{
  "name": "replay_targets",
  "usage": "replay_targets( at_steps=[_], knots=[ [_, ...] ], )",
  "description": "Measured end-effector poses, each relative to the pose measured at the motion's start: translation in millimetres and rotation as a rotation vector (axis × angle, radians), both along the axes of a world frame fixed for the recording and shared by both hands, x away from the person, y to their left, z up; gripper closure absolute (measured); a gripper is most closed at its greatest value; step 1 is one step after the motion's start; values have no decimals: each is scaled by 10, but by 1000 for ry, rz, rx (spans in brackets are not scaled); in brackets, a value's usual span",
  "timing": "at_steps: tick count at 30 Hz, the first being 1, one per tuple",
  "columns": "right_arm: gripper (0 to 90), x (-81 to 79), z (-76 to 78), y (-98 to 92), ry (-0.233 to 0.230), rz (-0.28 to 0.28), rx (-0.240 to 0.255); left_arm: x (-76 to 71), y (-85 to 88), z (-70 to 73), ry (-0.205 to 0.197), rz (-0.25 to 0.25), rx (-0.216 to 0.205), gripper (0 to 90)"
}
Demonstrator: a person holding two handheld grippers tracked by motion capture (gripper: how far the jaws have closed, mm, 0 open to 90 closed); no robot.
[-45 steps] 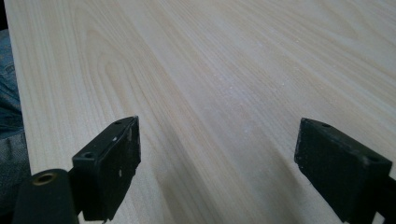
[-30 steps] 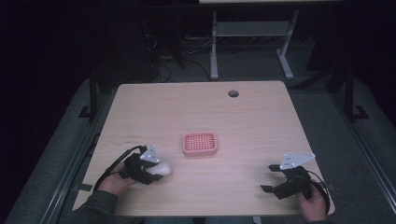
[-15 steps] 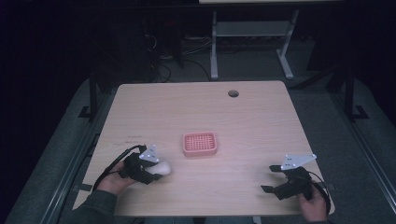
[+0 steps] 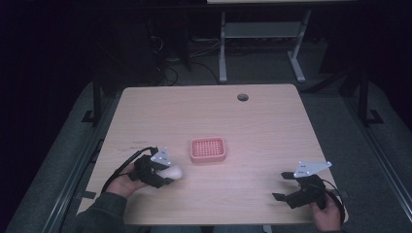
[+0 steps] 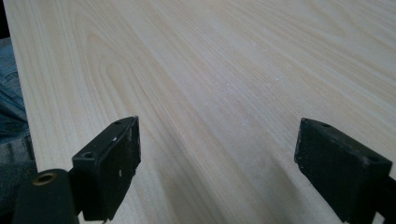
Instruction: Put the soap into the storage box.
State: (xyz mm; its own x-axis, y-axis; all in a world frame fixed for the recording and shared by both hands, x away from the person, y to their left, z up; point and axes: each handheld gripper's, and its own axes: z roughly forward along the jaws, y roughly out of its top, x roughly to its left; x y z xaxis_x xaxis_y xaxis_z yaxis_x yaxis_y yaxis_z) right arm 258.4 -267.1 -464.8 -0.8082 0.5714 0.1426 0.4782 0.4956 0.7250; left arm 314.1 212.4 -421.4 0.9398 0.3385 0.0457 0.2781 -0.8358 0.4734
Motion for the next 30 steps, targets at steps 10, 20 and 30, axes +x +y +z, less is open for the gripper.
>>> replay_targets(
  at_steps=[10,20,30],
  knots=[
    [141,-1,5,-1,-8,2,2,77,-44,71,9,-8,-10,492],
    [142,-12,17,-18,-15,-1,9,156,-150,137,25,-23,-8,492],
    [142,-18,25,-25,-19,-2,16,221,-223,182,21,-34,3,492]
  ],
)
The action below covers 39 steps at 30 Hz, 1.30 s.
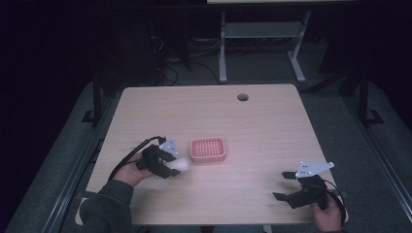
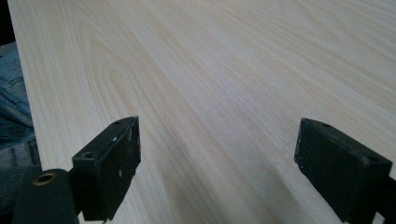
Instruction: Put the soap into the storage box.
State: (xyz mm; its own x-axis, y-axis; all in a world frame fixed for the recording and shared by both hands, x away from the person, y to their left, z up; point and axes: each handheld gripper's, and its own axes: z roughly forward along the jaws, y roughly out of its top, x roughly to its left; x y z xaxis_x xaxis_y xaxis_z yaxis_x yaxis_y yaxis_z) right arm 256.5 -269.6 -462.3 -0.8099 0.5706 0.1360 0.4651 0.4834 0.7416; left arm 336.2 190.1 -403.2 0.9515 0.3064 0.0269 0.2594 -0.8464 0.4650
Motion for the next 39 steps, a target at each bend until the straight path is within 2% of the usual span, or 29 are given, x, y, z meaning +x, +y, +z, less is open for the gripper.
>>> replay_targets(
  at_steps=[14,16,25,28,31,39],
  knots=[
    [142,-6,8,1,-4,5,7,83,-68,15,12,-5,-18,492],
    [142,-8,11,3,-3,5,6,99,-76,24,10,-13,-9,492],
    [141,-8,16,-4,-6,5,10,152,-173,73,4,-21,-13,492],
    [142,-9,17,-4,-6,5,10,171,-194,64,15,-19,-18,492],
    [142,-10,18,-2,-6,6,12,192,-227,53,11,-20,-5,492],
    [141,-7,12,-5,-5,12,12,245,-277,107,3,-21,-12,492]
  ],
)
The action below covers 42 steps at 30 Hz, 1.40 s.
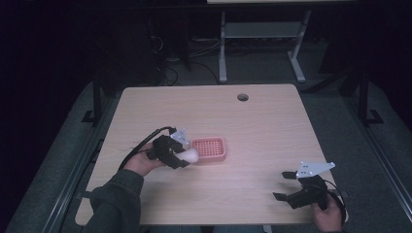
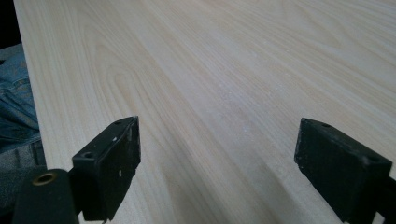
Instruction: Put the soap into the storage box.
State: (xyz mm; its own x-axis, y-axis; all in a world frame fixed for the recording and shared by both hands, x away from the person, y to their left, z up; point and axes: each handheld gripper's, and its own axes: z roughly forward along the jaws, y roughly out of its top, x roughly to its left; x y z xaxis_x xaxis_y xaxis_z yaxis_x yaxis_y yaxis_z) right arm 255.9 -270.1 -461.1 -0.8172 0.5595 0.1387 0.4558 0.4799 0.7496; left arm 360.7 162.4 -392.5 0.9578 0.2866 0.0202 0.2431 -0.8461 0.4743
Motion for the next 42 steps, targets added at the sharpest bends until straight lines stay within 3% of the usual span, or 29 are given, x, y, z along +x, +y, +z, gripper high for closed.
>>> replay_targets(
  at_steps=[31,42],
  knots=[
    [142,-2,9,-12,-6,-1,12,200,-234,103,-18,-24,-1,492],
    [142,-9,19,-20,-10,-6,19,327,-321,114,-3,-30,8,492]
  ],
)
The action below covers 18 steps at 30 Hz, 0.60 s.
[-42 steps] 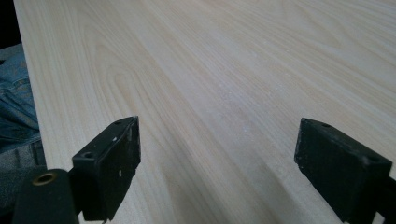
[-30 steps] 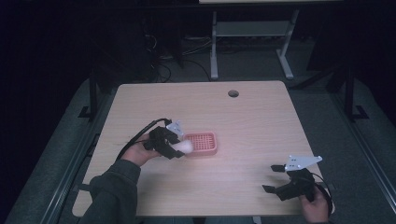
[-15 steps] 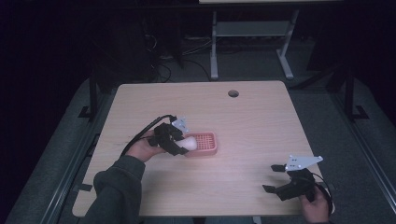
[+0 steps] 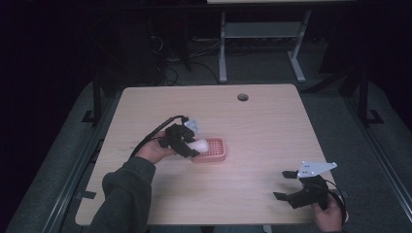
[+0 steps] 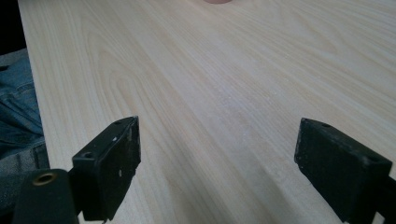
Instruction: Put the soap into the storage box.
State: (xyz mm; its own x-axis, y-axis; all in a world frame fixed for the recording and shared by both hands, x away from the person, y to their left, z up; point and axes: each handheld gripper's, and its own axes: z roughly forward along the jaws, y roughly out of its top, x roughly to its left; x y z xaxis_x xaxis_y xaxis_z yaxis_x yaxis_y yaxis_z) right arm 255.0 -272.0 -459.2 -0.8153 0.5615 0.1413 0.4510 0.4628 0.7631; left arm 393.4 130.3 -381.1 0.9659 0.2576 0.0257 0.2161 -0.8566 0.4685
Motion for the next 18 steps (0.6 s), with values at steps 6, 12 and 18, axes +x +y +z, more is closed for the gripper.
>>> replay_targets(
  at_steps=[6,12,18],
  knots=[
    [141,-3,5,-18,-4,-2,6,77,-18,-23,6,8,-3,492],
    [141,2,13,1,-7,1,7,141,-82,-61,16,9,2,492],
    [142,1,12,-10,-5,-4,12,177,-147,-71,14,3,4,492]
  ],
)
